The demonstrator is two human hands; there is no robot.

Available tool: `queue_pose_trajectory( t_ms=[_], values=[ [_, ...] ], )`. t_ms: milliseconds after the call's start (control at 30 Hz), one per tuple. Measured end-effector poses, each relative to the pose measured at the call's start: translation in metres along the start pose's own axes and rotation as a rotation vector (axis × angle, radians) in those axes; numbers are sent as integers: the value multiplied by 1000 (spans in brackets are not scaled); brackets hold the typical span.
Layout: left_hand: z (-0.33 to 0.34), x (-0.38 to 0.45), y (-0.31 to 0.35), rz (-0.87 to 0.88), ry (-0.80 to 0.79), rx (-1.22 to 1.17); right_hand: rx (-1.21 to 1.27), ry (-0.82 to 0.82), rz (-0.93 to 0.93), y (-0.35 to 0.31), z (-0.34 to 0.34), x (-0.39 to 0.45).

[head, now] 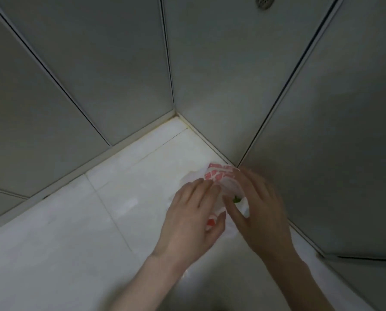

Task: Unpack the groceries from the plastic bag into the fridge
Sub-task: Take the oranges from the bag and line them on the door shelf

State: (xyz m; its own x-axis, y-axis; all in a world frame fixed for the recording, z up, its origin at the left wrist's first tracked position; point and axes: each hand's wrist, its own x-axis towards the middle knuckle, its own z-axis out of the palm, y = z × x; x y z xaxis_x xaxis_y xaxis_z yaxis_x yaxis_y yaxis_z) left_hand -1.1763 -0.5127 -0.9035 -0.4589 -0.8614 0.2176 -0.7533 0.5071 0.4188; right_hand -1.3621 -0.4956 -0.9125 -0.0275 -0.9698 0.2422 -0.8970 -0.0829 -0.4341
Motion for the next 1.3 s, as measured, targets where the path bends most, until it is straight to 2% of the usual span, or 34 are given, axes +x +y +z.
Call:
queue_pose_trajectory(
  t_ms=[133,300,467,800,933,1067,1300],
  values=[
    [57,-11,-29,0,-2,33,56,10,77,32,61,-2],
    [111,-22,-59,-27,-38,26,64,51,69,58,116,-5],
    [137,-21,-69,-76,-150,-9,-27,114,11,72,146,-7],
    [156,-1,-104,-143,-118,52,3,-190,29,89,172,8],
    [158,9,-115,-209,-5,48,-33,-359,56,94,182,27],
    [163,18,-125,-275,58,44,-111,-442,44,95,191,49],
    [171,25,-143,-266,-72,129,-124,-509,29,106,217,71]
  ],
)
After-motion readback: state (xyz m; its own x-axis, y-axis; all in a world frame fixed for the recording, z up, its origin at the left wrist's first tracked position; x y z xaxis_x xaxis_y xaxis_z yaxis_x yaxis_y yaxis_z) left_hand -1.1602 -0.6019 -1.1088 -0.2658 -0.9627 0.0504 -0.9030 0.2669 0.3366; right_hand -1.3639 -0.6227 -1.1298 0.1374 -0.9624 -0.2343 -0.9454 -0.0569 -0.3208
